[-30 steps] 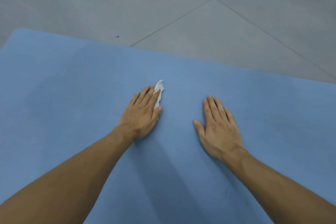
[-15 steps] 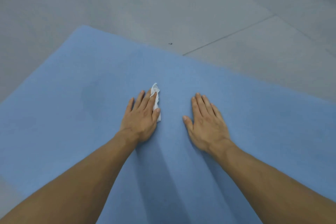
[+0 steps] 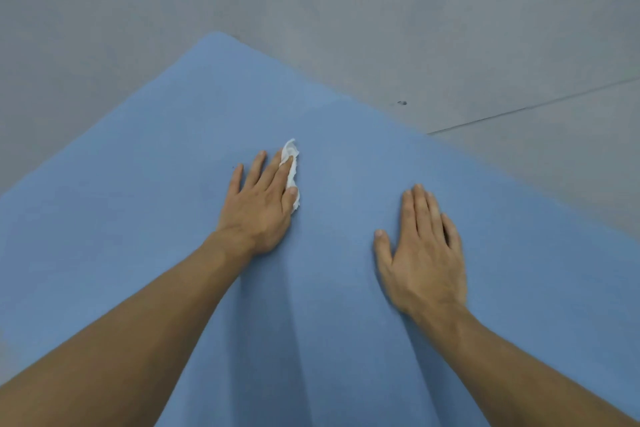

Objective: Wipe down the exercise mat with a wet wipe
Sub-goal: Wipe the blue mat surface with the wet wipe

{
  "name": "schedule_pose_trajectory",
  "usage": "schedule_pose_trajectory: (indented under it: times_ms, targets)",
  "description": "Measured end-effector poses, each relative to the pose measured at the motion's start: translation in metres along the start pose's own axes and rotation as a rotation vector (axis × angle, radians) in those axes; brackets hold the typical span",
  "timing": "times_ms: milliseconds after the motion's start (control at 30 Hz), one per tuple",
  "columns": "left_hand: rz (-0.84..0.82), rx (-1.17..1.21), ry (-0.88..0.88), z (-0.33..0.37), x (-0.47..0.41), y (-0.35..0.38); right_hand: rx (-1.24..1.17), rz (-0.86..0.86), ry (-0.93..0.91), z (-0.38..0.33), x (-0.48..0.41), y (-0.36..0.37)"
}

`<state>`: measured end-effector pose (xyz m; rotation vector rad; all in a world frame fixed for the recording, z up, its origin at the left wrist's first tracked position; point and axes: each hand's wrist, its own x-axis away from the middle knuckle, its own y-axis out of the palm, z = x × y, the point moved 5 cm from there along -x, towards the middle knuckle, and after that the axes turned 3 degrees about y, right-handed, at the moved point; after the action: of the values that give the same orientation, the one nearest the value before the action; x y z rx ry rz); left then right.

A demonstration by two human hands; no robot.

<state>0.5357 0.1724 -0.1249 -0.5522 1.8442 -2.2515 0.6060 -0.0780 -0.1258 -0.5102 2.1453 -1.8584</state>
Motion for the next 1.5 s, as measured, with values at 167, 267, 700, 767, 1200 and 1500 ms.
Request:
schedule_pose_trajectory:
  times_ms: [167,267,700,767,1200,1500]
  targets:
    - [0.041,0.025,0.141,0.029,-0.024,-0.006,0.025,-0.028,0.01,0.0,-0.002,0.0]
    - [-0.026,-0.043,0.486,0.071,-0.015,-0.001,0.035,-0.03,0.018,-0.001,-0.004,-0.001]
    - [-0.029,-0.205,0.198,0.001,-0.104,-0.031,0.058,-0.025,0.006,0.001,-0.005,0.0]
    - [-0.039,-0.154,0.134,-0.019,-0.11,-0.033,0.062,-0.05,0.004,0.001,-0.005,0.001]
    - [-0.074,-0.043,0.663,0.104,-0.013,0.005,0.052,-0.022,0.013,0.0,-0.007,0.001]
    - [-0.033,-0.113,0.18,-0.053,-0.024,-0.023,0.081,-0.045,0.001,-0.001,-0.007,-0.001]
